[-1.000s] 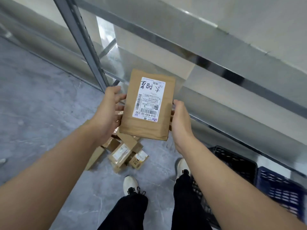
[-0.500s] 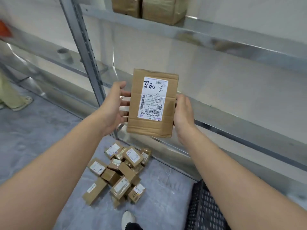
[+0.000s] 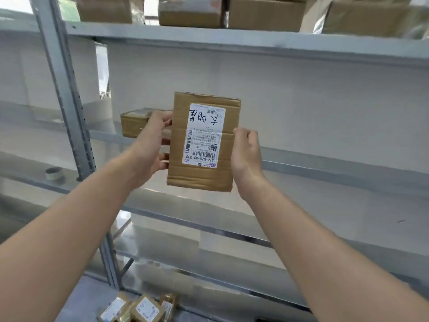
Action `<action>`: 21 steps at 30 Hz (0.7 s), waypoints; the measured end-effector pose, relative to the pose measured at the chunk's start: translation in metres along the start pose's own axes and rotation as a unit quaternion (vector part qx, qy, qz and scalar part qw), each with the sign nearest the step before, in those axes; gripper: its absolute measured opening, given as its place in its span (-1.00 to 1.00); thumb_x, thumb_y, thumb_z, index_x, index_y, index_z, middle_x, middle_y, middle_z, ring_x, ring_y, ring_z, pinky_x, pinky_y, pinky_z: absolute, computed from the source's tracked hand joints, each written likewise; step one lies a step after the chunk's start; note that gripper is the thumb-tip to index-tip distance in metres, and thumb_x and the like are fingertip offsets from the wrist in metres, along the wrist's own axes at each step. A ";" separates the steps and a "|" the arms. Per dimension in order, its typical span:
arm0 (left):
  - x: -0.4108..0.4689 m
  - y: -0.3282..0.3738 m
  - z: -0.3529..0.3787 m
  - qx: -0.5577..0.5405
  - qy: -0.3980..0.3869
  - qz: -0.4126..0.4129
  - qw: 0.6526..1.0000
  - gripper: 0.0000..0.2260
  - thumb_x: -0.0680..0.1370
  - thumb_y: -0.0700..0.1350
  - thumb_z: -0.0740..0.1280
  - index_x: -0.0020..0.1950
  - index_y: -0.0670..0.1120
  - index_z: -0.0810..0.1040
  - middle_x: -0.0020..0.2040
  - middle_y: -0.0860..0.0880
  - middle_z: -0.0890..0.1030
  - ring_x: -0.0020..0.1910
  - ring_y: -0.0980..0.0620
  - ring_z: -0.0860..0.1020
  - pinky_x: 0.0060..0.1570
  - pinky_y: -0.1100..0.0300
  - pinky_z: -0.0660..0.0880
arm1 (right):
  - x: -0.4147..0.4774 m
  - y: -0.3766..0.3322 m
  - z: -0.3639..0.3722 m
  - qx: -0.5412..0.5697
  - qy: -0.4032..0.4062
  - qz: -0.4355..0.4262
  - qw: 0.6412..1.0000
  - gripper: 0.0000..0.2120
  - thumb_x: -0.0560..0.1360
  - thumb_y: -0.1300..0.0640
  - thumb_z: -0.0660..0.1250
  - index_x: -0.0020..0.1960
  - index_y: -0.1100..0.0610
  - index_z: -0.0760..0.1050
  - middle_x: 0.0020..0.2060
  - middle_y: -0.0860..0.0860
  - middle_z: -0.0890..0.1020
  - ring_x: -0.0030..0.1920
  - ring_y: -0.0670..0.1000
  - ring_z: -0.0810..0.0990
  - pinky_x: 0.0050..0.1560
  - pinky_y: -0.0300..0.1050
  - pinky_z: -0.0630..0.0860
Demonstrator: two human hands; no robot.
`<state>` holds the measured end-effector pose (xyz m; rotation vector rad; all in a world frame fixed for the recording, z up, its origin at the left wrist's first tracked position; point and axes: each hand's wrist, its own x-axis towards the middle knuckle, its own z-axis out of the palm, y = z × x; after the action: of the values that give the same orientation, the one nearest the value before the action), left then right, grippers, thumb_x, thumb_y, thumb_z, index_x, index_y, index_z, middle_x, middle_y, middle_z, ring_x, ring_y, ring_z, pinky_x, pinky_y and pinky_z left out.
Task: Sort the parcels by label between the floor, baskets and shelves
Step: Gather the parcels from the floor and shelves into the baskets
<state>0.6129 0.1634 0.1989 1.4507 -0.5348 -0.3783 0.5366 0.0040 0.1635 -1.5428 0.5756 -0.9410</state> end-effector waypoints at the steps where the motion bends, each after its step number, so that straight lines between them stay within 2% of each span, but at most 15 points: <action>1: 0.001 0.009 0.004 -0.003 -0.013 0.011 1.000 -0.64 0.63 0.23 0.07 0.11 0.14 0.62 -0.16 0.01 0.75 0.09 -0.22 0.66 0.19 -0.19 0.57 | 0.000 -0.012 -0.005 -0.003 0.014 -0.009 1.000 -0.66 0.53 -0.25 0.15 0.07 -0.02 0.46 0.00 -0.01 0.67 0.04 0.06 0.62 0.25 0.18 0.56; 3: -0.001 0.027 0.011 -0.006 -0.039 0.027 0.999 -0.66 0.61 0.22 0.09 0.05 0.15 0.62 -0.10 -0.02 0.76 0.11 -0.21 0.66 0.22 -0.19 0.55 | -0.003 -0.034 -0.015 -0.011 0.042 -0.030 0.999 -0.65 0.52 -0.26 0.13 0.07 -0.03 0.46 0.02 0.00 0.68 0.08 0.09 0.65 0.25 0.22 0.59; 6: -0.005 0.047 0.021 -0.010 -0.075 0.042 0.996 -0.65 0.54 0.26 0.13 0.08 0.16 0.63 0.10 -0.12 0.71 0.13 -0.23 0.66 0.25 -0.23 0.53 | -0.013 -0.060 -0.030 -0.015 0.084 -0.049 0.995 -0.62 0.49 -0.28 0.11 0.08 -0.03 0.45 0.01 0.00 0.68 0.08 0.10 0.66 0.22 0.24 0.61; 10: -0.011 0.062 0.038 -0.028 -0.126 0.048 0.990 -0.66 0.59 0.23 0.12 0.04 0.15 0.65 0.02 -0.09 0.67 0.13 -0.24 0.65 0.22 -0.20 0.55 | -0.031 -0.082 -0.054 -0.028 0.151 -0.072 0.986 -0.72 0.62 -0.20 0.15 0.08 -0.01 0.44 -0.02 -0.02 0.65 0.00 0.04 0.61 0.12 0.15 0.58; 15: -0.027 0.068 0.072 -0.046 -0.191 0.035 0.980 -0.69 0.62 0.21 0.10 0.04 0.16 0.62 0.05 -0.11 0.66 0.10 -0.22 0.66 0.19 -0.16 0.57 | -0.062 -0.097 -0.094 -0.071 0.237 -0.064 0.967 -0.67 0.63 -0.20 0.13 0.16 0.02 0.46 0.06 -0.01 0.66 0.04 0.04 0.60 0.14 0.13 0.54; 19: -0.055 0.070 0.100 -0.048 -0.236 0.025 0.970 -0.68 0.52 0.26 0.16 0.00 0.19 0.65 0.00 -0.08 0.67 0.01 -0.20 0.69 0.05 -0.07 0.63 | -0.090 -0.107 -0.130 -0.098 0.284 -0.055 0.952 -0.70 0.71 -0.15 0.15 0.24 0.04 0.47 0.06 -0.02 0.65 0.06 0.03 0.58 0.12 0.05 0.50; 21: -0.071 0.073 0.115 -0.052 -0.250 0.021 0.967 -0.68 0.46 0.27 0.18 -0.10 0.21 0.69 0.00 -0.08 0.68 0.00 -0.21 0.69 0.10 -0.11 0.62 | -0.104 -0.112 -0.150 -0.111 0.300 -0.054 0.946 -0.69 0.72 -0.15 0.15 0.25 0.05 0.47 0.05 -0.02 0.64 0.04 0.02 0.57 0.14 0.07 0.49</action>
<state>0.4850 0.1143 0.2671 1.2383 -0.9332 -0.7363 0.3397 0.0231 0.2461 -1.4851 1.0653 -1.4881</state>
